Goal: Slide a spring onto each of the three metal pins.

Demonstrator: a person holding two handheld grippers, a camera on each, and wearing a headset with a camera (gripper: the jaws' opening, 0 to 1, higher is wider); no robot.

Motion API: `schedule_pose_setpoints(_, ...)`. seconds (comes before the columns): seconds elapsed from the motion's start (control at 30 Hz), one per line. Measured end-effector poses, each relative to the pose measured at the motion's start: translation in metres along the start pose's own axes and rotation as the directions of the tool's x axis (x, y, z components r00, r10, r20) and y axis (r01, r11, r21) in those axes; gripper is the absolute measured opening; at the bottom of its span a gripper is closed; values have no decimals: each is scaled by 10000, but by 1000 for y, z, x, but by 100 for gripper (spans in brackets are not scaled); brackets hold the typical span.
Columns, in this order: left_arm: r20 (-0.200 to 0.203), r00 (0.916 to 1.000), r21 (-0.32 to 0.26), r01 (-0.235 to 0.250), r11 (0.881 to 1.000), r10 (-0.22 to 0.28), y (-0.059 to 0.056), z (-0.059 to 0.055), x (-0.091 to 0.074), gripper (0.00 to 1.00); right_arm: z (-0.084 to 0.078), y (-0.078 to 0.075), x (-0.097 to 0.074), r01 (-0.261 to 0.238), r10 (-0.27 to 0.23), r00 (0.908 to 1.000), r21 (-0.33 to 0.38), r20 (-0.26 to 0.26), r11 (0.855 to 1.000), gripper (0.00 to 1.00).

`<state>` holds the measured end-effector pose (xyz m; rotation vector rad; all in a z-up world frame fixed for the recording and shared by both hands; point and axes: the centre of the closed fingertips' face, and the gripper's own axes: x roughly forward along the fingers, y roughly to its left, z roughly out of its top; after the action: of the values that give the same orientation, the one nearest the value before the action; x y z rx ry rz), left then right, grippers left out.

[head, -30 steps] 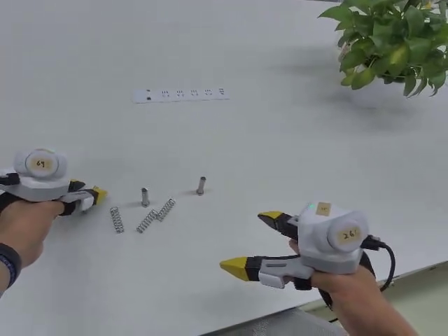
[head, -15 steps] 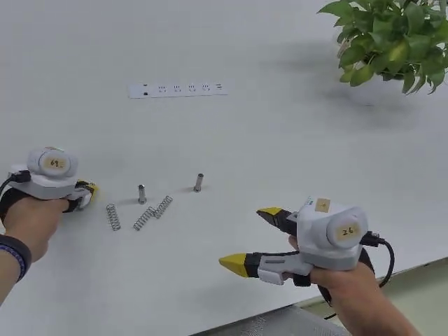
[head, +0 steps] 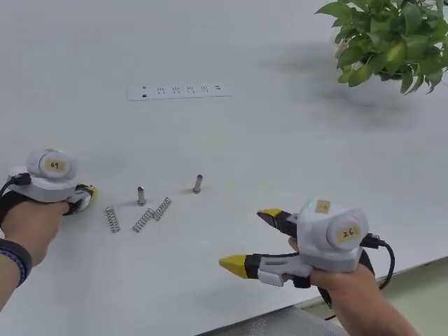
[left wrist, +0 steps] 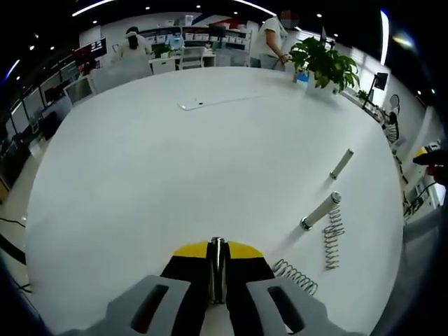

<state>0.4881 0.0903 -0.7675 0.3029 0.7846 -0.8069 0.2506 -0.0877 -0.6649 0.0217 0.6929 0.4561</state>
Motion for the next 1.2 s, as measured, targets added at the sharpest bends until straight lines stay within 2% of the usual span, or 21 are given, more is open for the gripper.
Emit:
schedule_pose_setpoints(0.23, 233, 9997, -89, -119, 9999, 121, 4, 4, -8, 0, -1, 2, 0, -28, 28, 10000, -2, 21, 10000, 72)
schedule_pose_setpoints(0.33, 519, 9985, -594, -159, 9981, 189, 5, 9, -15, 0, -1, 2, 1, -38, 38, 10000, 29, 91, 10000, 72)
schedule_pose_setpoints(0.77, 690, 9969, -263, -354, 9990, 371, 8, 12, -29, 0, 1, 6, 3, -111, 111, 9996, -2, 248, 9999, 72)
schedule_pose_setpoints(1.2, 534, 9978, -43, -393, 9992, 394, 7, 7, -37, 0, -4, 6, -4, -6, 5, 9995, 38, 304, 10000, 72)
